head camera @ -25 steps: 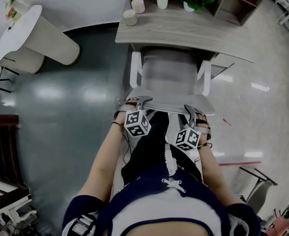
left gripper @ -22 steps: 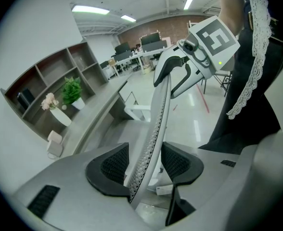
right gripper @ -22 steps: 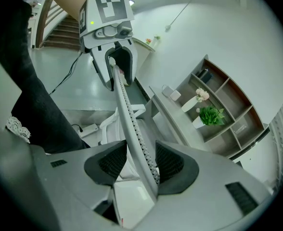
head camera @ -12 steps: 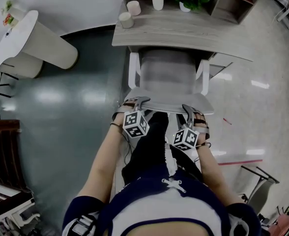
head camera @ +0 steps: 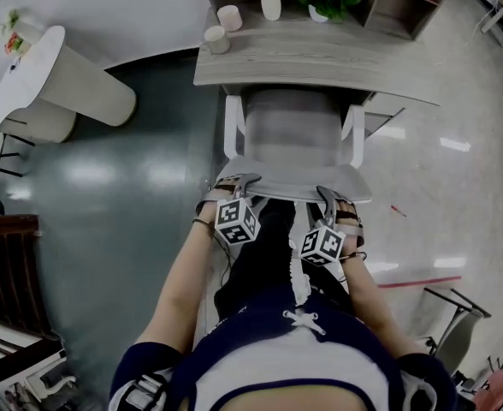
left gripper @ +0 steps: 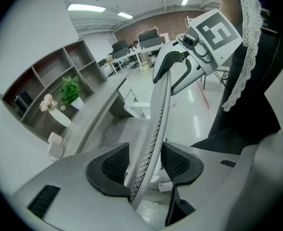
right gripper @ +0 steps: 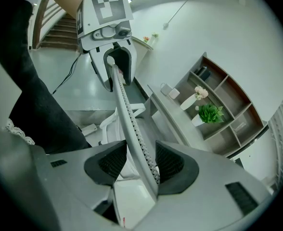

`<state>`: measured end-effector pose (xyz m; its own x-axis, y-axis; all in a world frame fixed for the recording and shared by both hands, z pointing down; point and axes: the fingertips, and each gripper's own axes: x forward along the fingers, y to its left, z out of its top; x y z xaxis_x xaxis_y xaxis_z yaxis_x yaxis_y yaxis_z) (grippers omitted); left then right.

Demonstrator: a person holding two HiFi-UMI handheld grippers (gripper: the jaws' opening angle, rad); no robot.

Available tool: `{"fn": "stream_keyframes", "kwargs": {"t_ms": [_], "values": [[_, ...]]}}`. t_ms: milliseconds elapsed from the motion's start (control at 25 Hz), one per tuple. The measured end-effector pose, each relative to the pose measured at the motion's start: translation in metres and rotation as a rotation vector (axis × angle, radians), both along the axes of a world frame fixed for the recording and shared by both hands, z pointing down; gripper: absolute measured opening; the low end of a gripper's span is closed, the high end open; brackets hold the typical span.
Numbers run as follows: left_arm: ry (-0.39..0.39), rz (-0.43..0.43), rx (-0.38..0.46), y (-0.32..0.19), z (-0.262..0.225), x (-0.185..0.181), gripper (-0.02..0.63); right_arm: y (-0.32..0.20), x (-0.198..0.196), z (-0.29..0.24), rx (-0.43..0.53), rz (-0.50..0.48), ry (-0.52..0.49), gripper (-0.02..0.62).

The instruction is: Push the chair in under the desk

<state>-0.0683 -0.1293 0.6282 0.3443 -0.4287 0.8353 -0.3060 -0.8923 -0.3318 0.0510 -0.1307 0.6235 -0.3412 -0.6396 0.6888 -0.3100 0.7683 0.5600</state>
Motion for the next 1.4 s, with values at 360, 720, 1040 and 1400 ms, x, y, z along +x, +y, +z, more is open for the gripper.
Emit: {"fn": "stream_keyframes", "kwargs": {"t_ms": [360, 720, 1040, 1400], "values": [[-0.008, 0.004, 0.002, 0.0003, 0.0010, -0.0011, 0.212, 0.0011, -0.0012, -0.0003, 0.015, 0.001, 0.000, 0.163], [-0.017, 0.011, 0.000, 0.0014, 0.0024, -0.0008, 0.209, 0.0032, -0.0005, 0.0006, 0.015, 0.013, -0.003, 0.163], [-0.022, 0.024, 0.006, -0.0007, 0.0016, -0.0017, 0.206, 0.0010, -0.0017, -0.0010, 0.022, 0.016, -0.003, 0.164], [-0.027, 0.024, 0.020, -0.0068, 0.0018, -0.0035, 0.204, -0.0042, -0.0033, -0.0016, 0.069, 0.000, -0.004, 0.167]]}}
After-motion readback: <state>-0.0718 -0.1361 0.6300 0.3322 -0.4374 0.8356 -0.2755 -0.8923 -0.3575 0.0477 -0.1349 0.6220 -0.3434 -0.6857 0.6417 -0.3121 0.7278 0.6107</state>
